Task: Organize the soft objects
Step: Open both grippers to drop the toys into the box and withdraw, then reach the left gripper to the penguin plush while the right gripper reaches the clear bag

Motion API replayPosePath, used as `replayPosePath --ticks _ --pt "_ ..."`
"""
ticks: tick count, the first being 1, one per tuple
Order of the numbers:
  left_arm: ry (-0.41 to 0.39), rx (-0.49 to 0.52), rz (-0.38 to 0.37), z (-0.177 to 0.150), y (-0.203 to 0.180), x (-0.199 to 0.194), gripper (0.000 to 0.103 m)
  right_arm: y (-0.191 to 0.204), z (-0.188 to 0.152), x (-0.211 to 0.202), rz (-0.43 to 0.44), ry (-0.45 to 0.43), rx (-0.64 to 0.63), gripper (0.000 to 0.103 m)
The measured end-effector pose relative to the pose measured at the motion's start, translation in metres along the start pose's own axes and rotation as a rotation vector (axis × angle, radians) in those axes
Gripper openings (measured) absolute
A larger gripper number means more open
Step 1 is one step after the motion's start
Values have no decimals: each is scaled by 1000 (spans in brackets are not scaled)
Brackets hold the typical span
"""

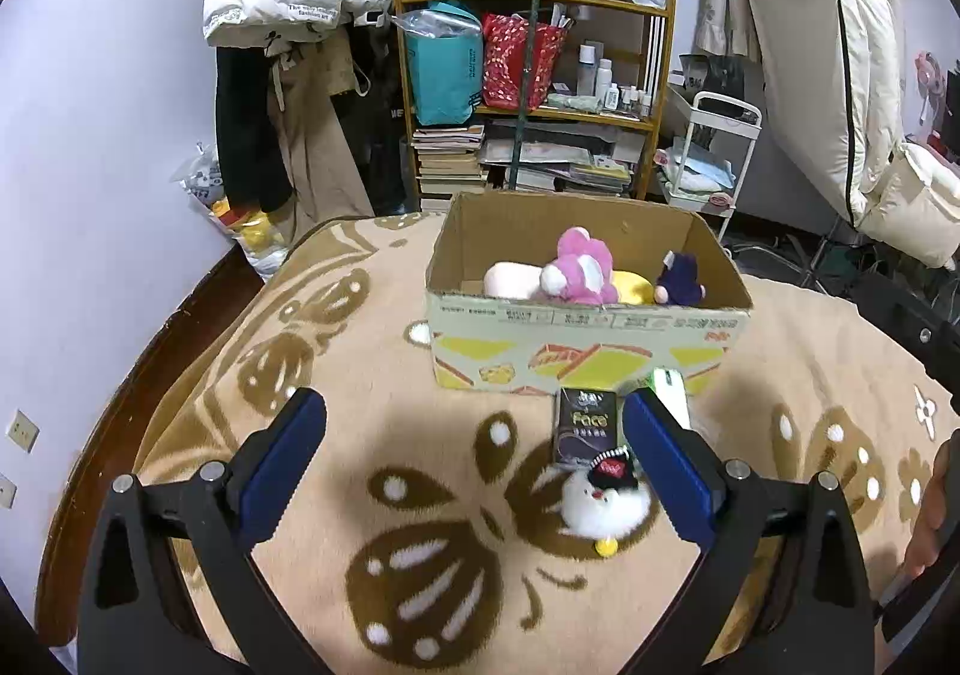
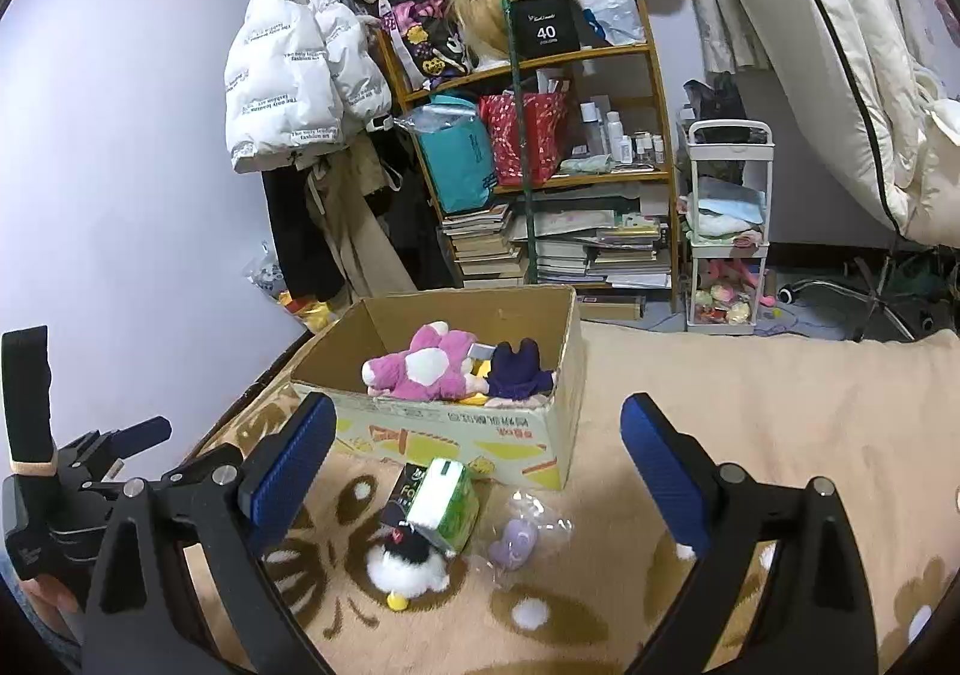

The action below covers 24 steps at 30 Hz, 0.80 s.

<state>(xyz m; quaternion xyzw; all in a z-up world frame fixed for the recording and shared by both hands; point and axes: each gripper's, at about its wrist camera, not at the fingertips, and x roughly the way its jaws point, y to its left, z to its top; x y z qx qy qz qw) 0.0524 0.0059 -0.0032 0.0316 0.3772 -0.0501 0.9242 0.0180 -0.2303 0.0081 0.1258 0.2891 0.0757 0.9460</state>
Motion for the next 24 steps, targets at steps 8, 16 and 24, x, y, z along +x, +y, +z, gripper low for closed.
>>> replayPosePath --ticks 8,16,24 --pt "-11 13 -9 -13 -6 -17 98 -4 -15 -15 -21 17 -7 100" --pt "22 15 -32 -18 -10 -7 98 -8 -24 -3 -23 65 -11 100" --pt "68 13 -50 -21 -18 16 98 -10 -33 23 -46 133 -31 100"
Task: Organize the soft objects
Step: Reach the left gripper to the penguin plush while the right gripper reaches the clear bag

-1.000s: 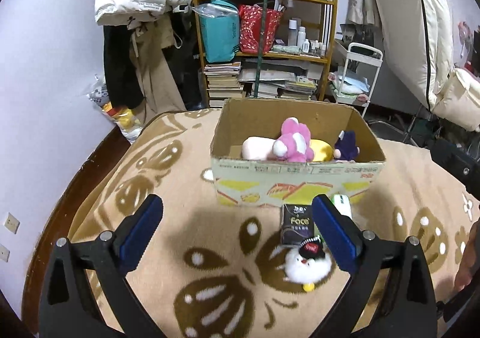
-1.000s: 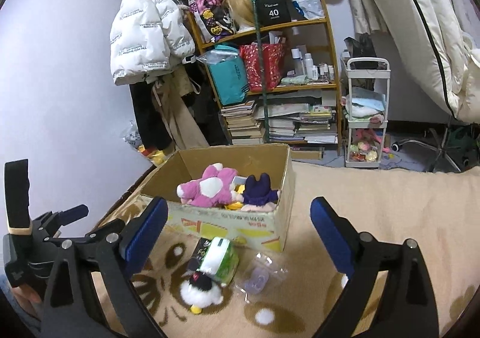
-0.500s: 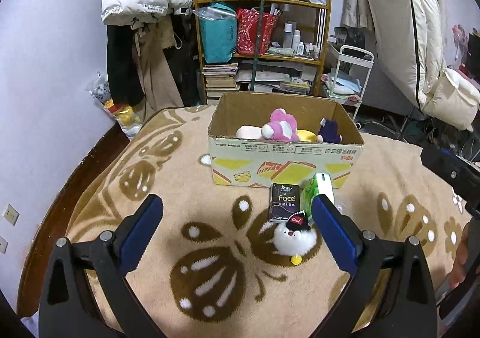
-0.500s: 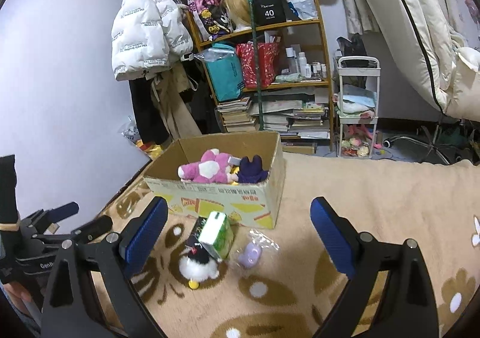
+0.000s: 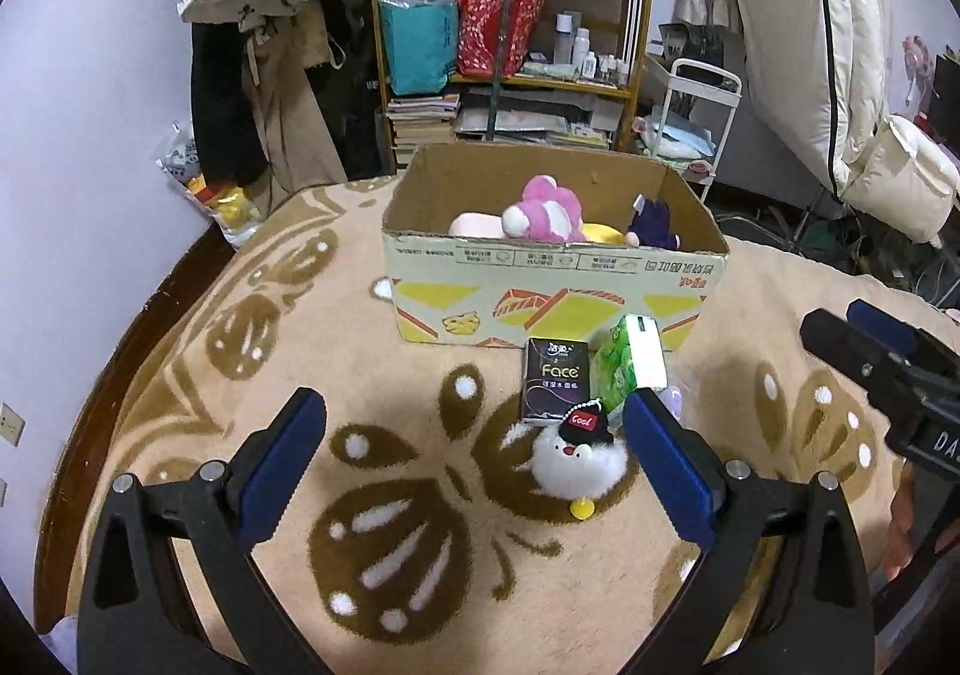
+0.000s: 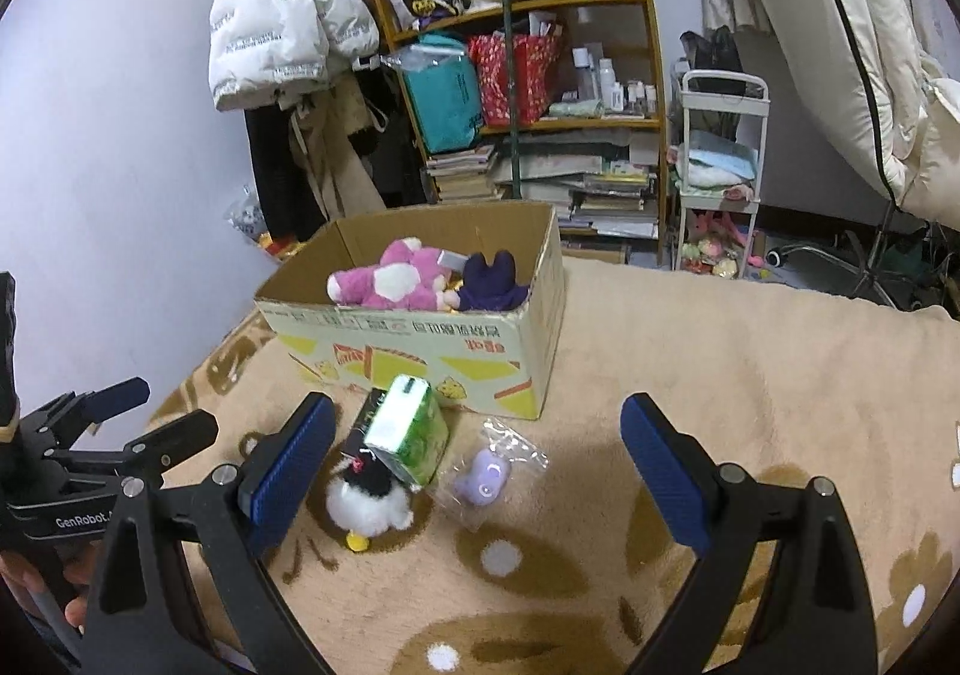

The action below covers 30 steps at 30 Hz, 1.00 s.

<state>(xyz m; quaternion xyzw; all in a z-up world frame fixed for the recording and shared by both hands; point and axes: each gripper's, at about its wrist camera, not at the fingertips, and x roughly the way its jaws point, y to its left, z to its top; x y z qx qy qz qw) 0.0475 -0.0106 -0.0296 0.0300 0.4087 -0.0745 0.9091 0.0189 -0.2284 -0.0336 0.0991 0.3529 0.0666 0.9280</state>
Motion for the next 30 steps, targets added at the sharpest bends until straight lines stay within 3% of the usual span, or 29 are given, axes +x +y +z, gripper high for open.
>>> replayPosePath --ticks 14,30 --pt "120 -69 -79 2 -6 50 98 -4 -3 45 -13 111 -2 100" --pt "271 -6 -77 -7 -30 100 98 -19 -12 100 14 295 70 100"
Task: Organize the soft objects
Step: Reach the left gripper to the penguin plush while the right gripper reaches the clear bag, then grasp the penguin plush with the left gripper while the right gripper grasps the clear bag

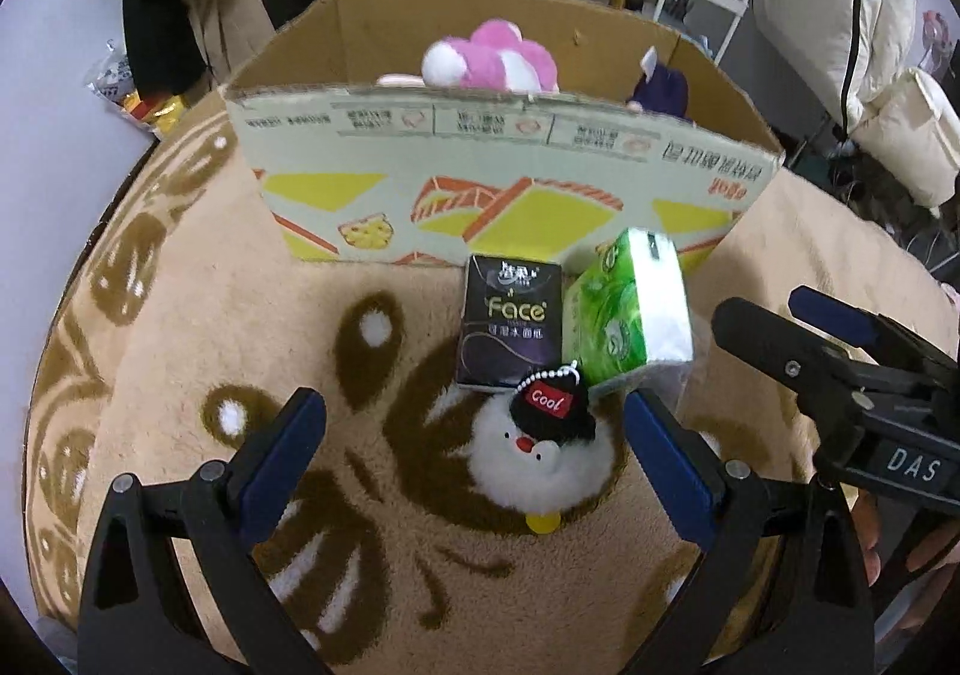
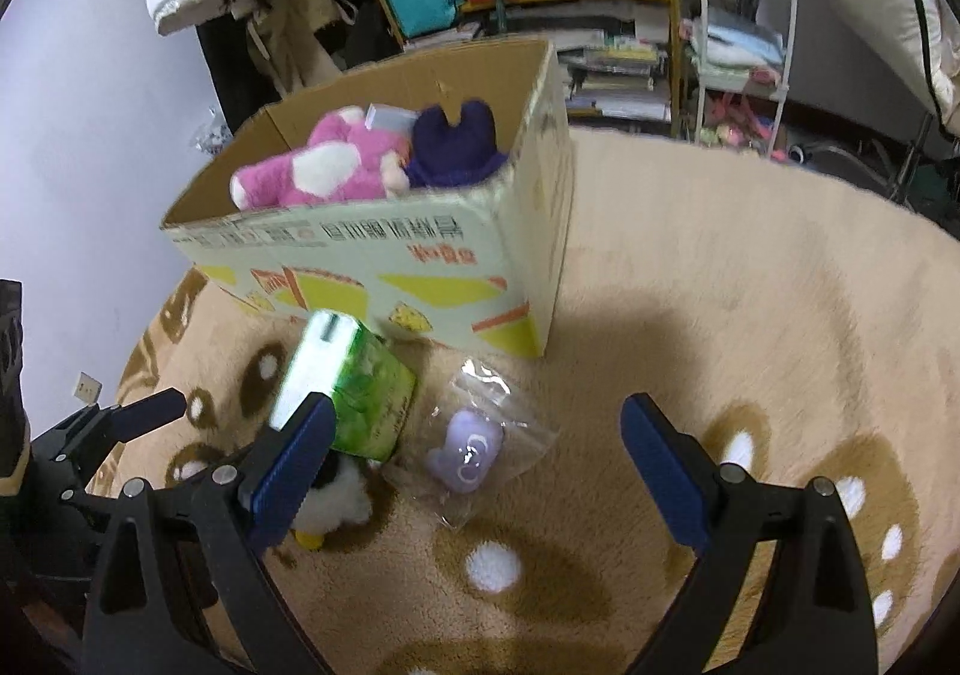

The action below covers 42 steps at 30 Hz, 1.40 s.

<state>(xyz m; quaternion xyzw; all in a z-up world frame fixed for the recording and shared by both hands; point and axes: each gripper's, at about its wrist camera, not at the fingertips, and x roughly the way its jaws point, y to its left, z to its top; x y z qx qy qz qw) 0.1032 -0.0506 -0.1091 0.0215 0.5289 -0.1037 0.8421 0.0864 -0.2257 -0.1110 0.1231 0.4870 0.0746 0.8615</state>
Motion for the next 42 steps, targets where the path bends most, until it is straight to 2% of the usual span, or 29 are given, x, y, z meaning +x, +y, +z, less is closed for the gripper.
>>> replayPosePath --ticks 5,16,20,22,29,30,32,34,37,42 --pt "64 -2 -9 0 -2 18 98 -5 -2 19 7 55 17 100" --pt "149 29 7 -1 -13 48 98 -12 -5 48 -3 120 29 100" --pt "138 3 39 1 -13 52 98 -8 -5 53 -43 117 18 100" --pt "139 -4 27 1 -5 53 98 -5 -6 54 -65 111 9 100" --pt "145 16 48 -2 -10 60 98 3 -8 59 -120 113 -10 100" --pt "143 19 51 -6 -14 61 96 5 -8 59 -125 116 -10 100" --pt "126 44 60 -9 -19 62 83 6 -7 60 -154 124 -6 95" --pt "113 77 64 -11 -26 61 78 8 -7 60 -183 135 -12 91" --pt "104 87 58 -14 -32 59 71 7 -8 58 -190 147 8 90" --pt "95 74 20 -20 -34 56 53 7 -16 53 -165 176 30 90"
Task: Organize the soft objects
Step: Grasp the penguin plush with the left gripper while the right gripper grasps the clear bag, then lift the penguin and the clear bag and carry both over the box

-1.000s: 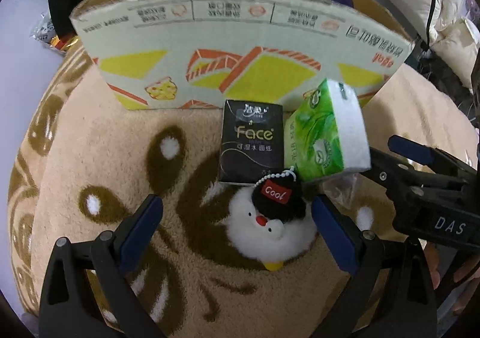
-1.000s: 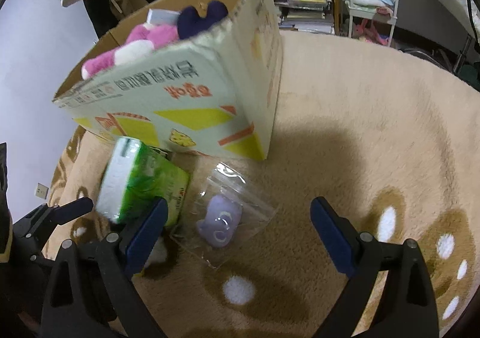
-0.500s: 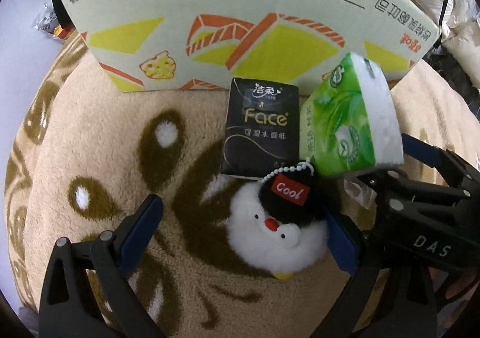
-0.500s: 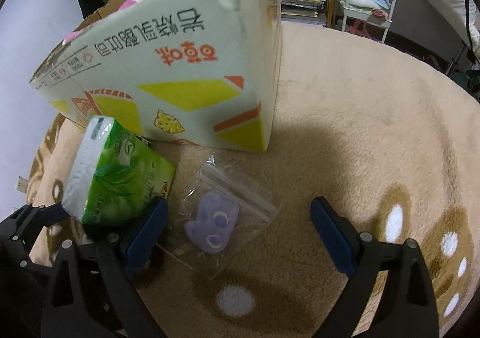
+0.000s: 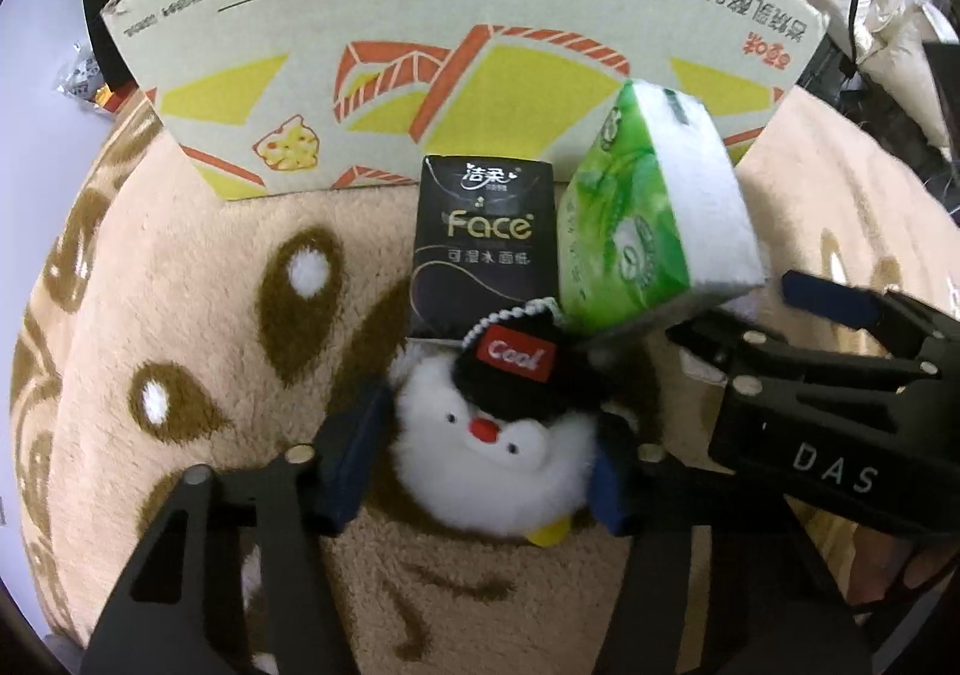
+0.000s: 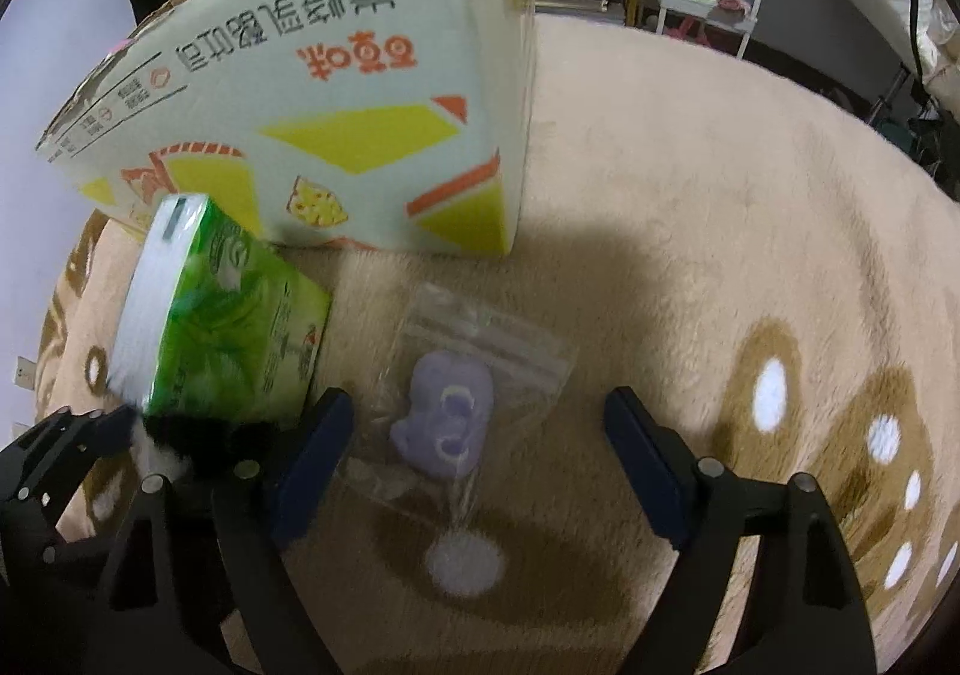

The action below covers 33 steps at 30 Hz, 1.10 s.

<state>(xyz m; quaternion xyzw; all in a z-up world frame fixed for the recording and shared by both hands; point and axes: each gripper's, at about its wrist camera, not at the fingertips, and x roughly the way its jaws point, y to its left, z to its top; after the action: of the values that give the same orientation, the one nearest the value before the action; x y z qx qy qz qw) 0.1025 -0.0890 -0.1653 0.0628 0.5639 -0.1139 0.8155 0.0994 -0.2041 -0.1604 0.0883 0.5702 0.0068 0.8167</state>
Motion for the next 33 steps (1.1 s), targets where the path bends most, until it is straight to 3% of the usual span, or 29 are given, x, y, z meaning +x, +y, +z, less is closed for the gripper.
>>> replayPosePath --ticks 5,7,12,14,19,27,28,29,33 --pt "-5 -15 -2 -4 3 1 42 -4 -5 -1 -26 12 3 76" --pt "-6 -31 -8 -4 10 0 38 -3 -9 -4 -49 11 1 61" --pt "-12 -56 -17 -7 24 -7 30 -12 -10 -10 -64 -5 12 45" --pt "-14 -65 -19 -9 26 -9 24 -13 -11 -11 -65 -19 -5 45" --pt "-14 -94 -33 -15 44 -14 24 -7 -15 -14 -72 -39 -43 44" --pt "-33 -129 -38 -19 60 -30 24 -15 -30 -42 61 -82 41 40" --pt "-41 -132 -36 -19 61 -34 24 -12 -32 -49 52 -101 22 24" --pt "-51 -131 -32 -22 60 -39 24 -10 -32 -52 54 -109 10 17" --pt "-98 -120 -1 -24 62 -58 24 -5 -38 -65 92 -129 0 15"
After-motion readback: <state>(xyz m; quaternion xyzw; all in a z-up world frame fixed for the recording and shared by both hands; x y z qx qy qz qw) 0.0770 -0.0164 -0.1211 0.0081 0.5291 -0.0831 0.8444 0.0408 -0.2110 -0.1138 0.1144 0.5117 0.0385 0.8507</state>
